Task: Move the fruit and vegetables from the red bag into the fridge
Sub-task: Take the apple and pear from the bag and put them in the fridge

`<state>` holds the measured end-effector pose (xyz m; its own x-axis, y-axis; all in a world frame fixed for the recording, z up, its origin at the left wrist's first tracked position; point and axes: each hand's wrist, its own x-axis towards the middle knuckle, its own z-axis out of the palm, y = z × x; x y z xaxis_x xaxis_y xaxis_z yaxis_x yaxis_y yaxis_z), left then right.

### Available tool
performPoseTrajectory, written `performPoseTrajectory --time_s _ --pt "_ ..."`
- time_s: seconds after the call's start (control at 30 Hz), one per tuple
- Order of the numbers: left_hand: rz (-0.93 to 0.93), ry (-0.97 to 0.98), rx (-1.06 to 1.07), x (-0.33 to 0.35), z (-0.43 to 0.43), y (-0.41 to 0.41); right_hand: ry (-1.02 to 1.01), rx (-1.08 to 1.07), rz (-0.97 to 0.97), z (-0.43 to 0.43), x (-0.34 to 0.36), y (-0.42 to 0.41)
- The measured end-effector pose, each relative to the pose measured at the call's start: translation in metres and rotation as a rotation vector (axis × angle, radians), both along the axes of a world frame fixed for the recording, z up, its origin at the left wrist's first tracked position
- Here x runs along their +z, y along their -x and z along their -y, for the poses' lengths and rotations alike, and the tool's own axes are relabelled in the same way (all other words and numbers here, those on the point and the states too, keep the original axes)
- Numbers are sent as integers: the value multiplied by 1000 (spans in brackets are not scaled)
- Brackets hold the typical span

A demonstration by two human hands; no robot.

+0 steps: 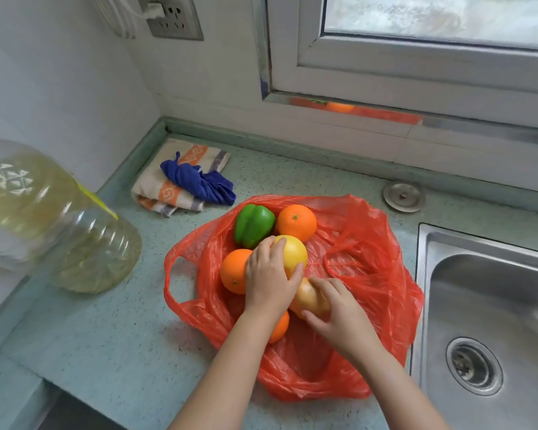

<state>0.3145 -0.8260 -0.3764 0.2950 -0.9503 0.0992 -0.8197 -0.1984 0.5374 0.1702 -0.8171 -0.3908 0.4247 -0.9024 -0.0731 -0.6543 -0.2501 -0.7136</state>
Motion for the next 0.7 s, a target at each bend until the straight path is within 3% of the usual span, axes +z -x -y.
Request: performPoseTrajectory --time_s 0.53,0.7 --pt "212 -202 38 -10 18 -2 -18 -91 94 8 5 24" --pt "203 -229 43 -7 16 -6 3 -122 87 10 11 29"
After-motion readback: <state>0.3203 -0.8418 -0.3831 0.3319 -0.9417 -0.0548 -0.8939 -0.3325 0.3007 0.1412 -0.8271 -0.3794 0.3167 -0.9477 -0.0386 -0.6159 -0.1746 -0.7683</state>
